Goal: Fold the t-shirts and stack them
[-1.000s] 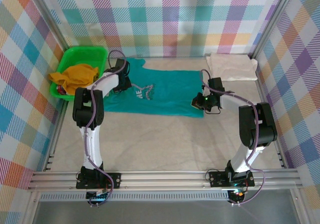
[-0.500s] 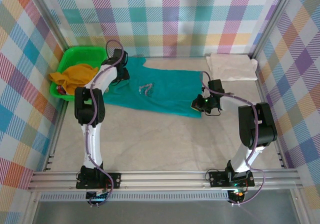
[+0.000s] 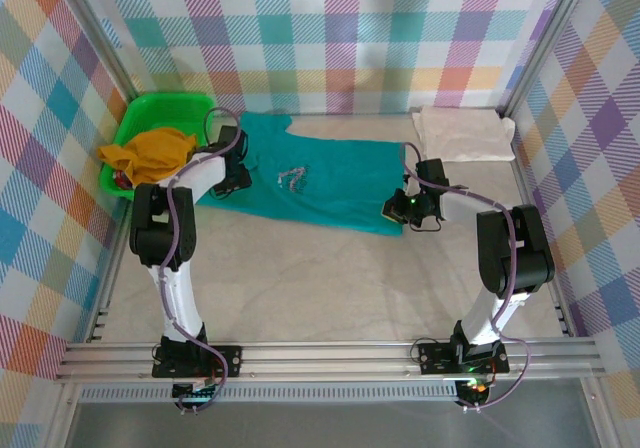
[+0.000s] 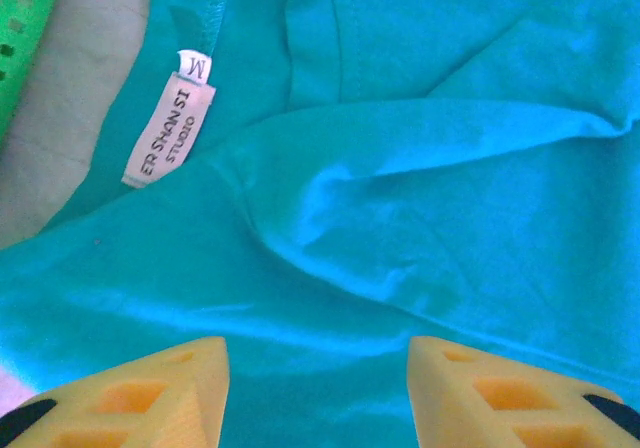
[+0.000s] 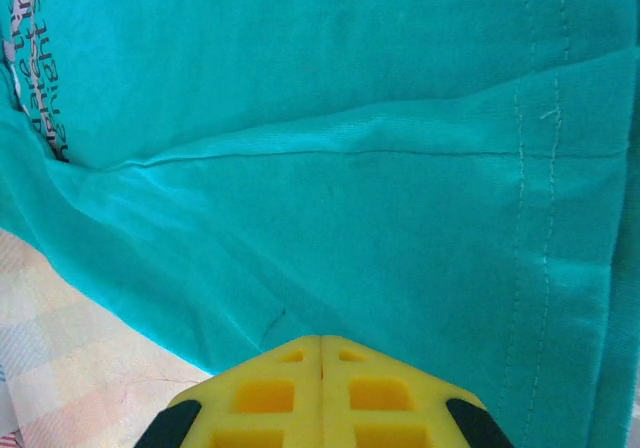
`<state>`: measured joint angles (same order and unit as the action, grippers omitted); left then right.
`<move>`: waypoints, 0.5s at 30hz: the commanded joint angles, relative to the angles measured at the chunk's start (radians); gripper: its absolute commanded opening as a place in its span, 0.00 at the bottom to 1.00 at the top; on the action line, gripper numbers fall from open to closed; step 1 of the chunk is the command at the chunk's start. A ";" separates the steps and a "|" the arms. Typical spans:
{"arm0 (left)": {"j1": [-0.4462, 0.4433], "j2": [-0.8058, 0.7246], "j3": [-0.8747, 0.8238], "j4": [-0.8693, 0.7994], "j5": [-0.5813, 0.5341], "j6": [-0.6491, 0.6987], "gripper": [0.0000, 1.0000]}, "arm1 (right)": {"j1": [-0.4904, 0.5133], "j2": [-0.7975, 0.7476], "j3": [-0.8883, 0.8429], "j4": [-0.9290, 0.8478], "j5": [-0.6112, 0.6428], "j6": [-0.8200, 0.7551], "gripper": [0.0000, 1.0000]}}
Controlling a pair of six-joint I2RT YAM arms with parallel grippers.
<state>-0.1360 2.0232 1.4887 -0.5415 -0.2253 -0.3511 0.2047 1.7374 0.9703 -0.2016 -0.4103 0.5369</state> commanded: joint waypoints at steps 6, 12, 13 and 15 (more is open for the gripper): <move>0.043 0.090 0.006 0.067 0.117 -0.054 0.33 | 0.005 -0.012 -0.021 0.027 -0.042 0.029 0.00; 0.045 0.017 -0.065 0.076 0.122 -0.093 0.00 | 0.004 0.007 -0.025 0.024 -0.040 0.055 0.00; 0.045 -0.010 -0.090 0.084 0.118 -0.101 0.00 | 0.004 0.011 -0.027 0.026 -0.038 0.063 0.00; 0.044 -0.070 -0.150 0.104 0.108 -0.118 0.00 | 0.004 0.026 -0.028 0.027 -0.032 0.077 0.00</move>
<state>-0.0956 2.0384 1.4021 -0.4263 -0.1268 -0.4316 0.2043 1.7405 0.9585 -0.1902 -0.4290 0.5846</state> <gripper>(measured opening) 0.051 0.057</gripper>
